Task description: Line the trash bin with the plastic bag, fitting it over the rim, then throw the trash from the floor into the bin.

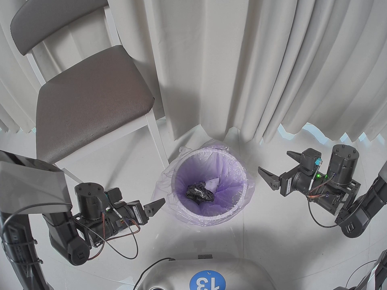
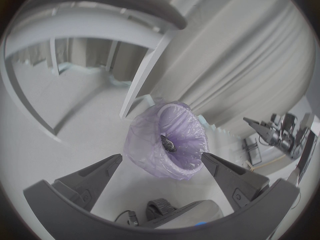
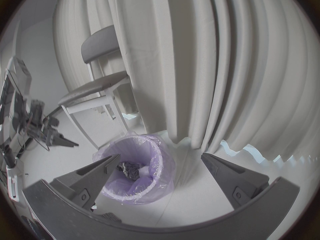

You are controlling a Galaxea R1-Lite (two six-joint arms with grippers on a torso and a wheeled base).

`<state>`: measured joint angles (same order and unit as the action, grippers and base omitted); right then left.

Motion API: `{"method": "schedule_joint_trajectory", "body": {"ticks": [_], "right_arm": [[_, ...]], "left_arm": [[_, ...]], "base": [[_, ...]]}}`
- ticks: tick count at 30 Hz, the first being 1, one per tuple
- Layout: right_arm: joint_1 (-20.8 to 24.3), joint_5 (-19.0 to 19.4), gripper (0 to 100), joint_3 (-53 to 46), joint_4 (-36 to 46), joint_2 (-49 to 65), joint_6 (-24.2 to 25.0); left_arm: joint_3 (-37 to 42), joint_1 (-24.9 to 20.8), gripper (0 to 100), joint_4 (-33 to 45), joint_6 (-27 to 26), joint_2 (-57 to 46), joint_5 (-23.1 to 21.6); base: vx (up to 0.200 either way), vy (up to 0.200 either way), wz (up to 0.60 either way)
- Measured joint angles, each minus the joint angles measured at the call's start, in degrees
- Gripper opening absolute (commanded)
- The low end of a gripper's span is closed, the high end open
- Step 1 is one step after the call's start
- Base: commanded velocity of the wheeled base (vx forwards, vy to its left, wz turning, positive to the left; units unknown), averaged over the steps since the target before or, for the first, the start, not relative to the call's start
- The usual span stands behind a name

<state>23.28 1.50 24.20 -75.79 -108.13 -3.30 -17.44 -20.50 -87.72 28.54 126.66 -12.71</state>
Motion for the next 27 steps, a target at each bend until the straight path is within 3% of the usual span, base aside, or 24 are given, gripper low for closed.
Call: {"method": "schedule_joint_trajectory", "body": {"ticks": [7,13,27], "right_arm": [[0.4,-0.2,100,-2.1,-2.4,-3.8,2.0],[0.5,-0.2,100,-2.6,-4.5,-5.2,2.1],[0.4,1.7,100,-4.3,-11.4,-8.9,1.5]], "left_arm": [[0.3,2.3,100,-1.2,6.0,9.1,-1.8],[-5.5,2.3,100,-1.3,8.9,11.7,-1.7],[-17.5,1.2,100,-1.3,10.6,15.5,-1.3]], "base": [[0.0,0.0,0.0],[0.0,0.0,0.0],[0.0,0.0,0.0]]}}
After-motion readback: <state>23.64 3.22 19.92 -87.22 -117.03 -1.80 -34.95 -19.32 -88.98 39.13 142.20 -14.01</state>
